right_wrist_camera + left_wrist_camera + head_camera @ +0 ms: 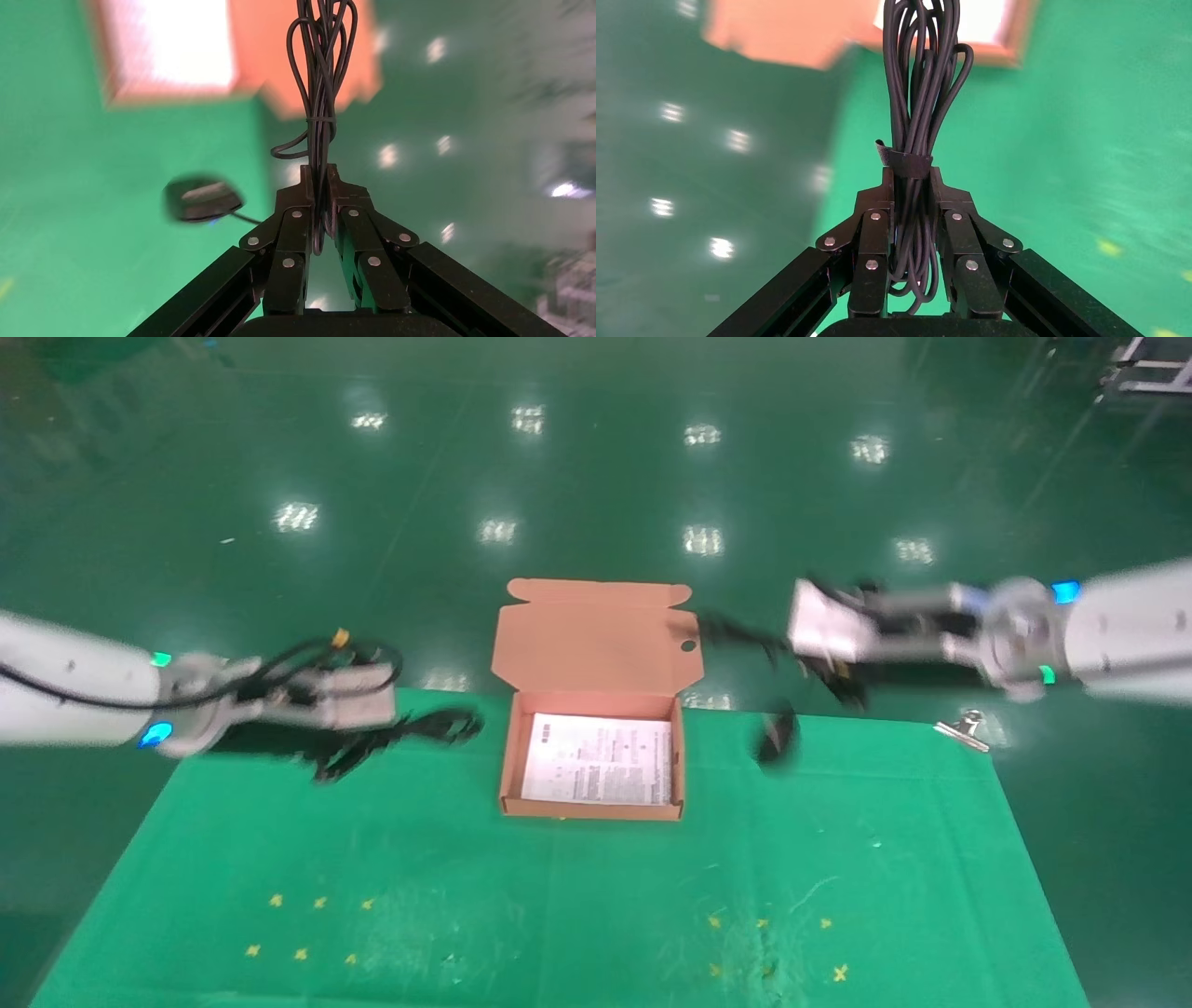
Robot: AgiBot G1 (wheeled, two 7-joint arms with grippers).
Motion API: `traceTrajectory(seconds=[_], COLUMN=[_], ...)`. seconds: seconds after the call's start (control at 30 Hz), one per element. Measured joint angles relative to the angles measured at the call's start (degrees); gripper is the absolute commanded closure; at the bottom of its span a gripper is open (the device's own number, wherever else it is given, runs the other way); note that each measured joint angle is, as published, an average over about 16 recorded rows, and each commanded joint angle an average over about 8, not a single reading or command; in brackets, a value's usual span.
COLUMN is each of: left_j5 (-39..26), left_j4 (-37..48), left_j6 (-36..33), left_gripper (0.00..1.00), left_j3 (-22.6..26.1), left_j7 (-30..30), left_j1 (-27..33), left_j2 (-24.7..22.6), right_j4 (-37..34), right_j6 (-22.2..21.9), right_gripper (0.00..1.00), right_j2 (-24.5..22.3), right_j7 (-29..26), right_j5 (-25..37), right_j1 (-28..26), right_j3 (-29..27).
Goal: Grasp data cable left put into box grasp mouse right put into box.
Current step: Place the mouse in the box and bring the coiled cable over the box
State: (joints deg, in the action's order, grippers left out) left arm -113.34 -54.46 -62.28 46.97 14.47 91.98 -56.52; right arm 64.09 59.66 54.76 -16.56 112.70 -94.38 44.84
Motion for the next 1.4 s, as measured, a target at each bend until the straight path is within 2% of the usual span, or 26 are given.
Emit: traceTrajectory(seconds=[0.33, 0.57, 0.83, 1.07, 1.4], left_j5=[-3.8, -5.5, -9.5, -14.5, -18.9], left_j4=[-6.8, -7.9, -9.9, -11.8, -14.0], left_j6=[4.3, 4.5, 2.3, -1.4, -5.5], left_gripper=[1.0, 1.0, 1.0, 1.0, 1.0], left_j3=[-1.4, -1.4, -0.3, 0.7, 1.3], left_j7=[5.2, 6.2, 8.8, 13.9, 20.0], left_j1=[3.3, 4.4, 4.2, 3.8, 3.5], left_j2=[-1.1, -1.0, 1.1, 3.6, 5.9], right_j4=[-9.6, -14.8, -17.5, -20.6, -22.2], right_j6=[-6.1, -8.1, -9.1, -10.3, -12.3], right_gripper=[1.0, 1.0, 1.0, 1.0, 1.0], right_j2=[10.8, 15.1, 17.9, 20.7, 23.2], right_j7=[4.4, 7.8, 9.7, 11.4, 12.2], right_j5=[-2.3, -3.2, -3.3, -3.3, -6.7], right_j1=[-8.0, -10.4, -10.1, -8.7, -5.9], right_j3=[-2.1, -2.3, -1.7, -0.3, 4.8])
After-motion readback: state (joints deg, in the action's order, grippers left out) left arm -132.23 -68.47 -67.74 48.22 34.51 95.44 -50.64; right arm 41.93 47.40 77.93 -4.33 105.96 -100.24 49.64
